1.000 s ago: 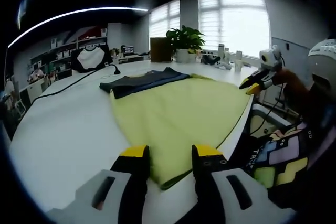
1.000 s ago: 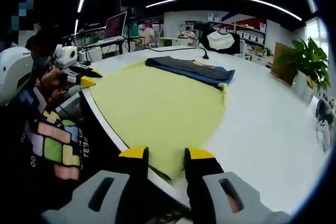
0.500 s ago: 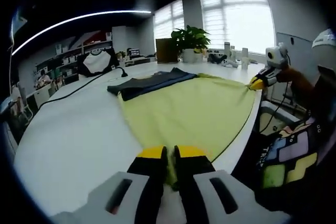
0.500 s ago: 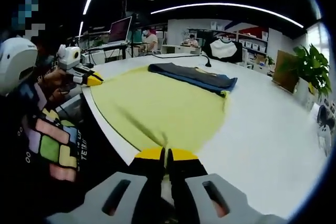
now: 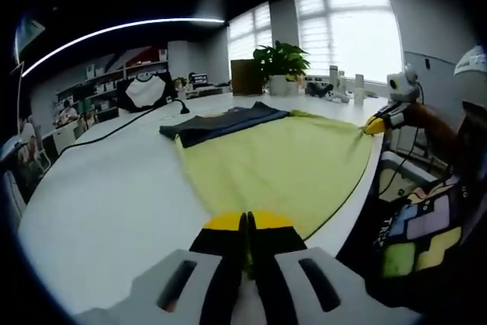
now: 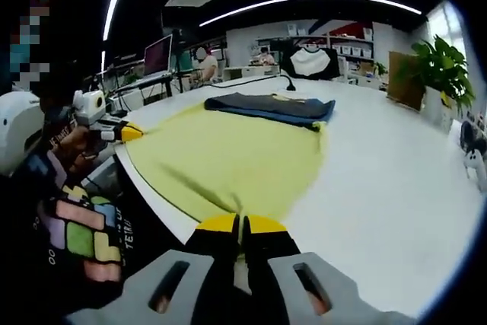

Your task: Fold the garment on the visible template until the final outline fits inside the template.

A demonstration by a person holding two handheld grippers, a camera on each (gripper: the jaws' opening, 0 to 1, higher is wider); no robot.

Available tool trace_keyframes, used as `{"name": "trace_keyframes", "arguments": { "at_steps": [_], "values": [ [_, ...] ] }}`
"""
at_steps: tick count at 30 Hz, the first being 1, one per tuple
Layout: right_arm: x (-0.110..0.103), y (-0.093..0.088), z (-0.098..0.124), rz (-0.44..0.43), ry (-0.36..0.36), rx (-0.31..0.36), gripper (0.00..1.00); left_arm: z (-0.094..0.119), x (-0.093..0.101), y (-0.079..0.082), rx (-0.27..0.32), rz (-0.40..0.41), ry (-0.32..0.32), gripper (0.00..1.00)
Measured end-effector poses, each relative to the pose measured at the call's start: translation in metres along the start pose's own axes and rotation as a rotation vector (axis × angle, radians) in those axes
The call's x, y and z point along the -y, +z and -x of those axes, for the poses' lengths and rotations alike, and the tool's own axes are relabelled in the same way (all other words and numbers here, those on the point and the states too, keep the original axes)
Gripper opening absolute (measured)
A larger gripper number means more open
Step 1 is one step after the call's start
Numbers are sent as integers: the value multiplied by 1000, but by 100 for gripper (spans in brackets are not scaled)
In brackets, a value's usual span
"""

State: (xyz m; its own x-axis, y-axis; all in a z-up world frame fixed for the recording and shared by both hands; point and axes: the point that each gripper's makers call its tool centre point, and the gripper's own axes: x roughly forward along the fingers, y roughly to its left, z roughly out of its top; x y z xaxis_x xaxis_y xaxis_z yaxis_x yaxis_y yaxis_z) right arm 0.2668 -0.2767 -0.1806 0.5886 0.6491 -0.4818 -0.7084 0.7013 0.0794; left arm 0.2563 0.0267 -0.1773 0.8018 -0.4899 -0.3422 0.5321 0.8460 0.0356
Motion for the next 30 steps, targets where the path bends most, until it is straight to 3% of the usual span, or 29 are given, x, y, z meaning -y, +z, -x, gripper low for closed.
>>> {"name": "trace_keyframes", "arguments": {
  "at_steps": [10,11,12,14,15,19,23,28,30],
  "values": [
    [1,20,11,-23,-16,54,0,4,-1,12,43,14,-1,1],
    [2,21,11,-43,-21,54,0,5,-2,13,45,14,-1,1],
    [-1,16,11,-106,-7,13,0,6,-3,18,69,28,8,1],
    [6,31,13,-3,-45,105,0,7,-2,24,96,97,-7,1],
    [3,27,13,-26,-40,81,0,8,-3,24,96,86,-7,1],
    [5,39,17,-32,-55,106,0,6,-2,25,92,62,-9,1],
    [6,50,23,-37,-52,135,0,9,-2,29,115,101,-30,1],
    [5,56,25,-12,-58,144,0,14,-7,48,158,97,-31,1],
    [9,60,25,-53,-74,150,0,15,-8,55,170,86,-29,1]
  ]
}}
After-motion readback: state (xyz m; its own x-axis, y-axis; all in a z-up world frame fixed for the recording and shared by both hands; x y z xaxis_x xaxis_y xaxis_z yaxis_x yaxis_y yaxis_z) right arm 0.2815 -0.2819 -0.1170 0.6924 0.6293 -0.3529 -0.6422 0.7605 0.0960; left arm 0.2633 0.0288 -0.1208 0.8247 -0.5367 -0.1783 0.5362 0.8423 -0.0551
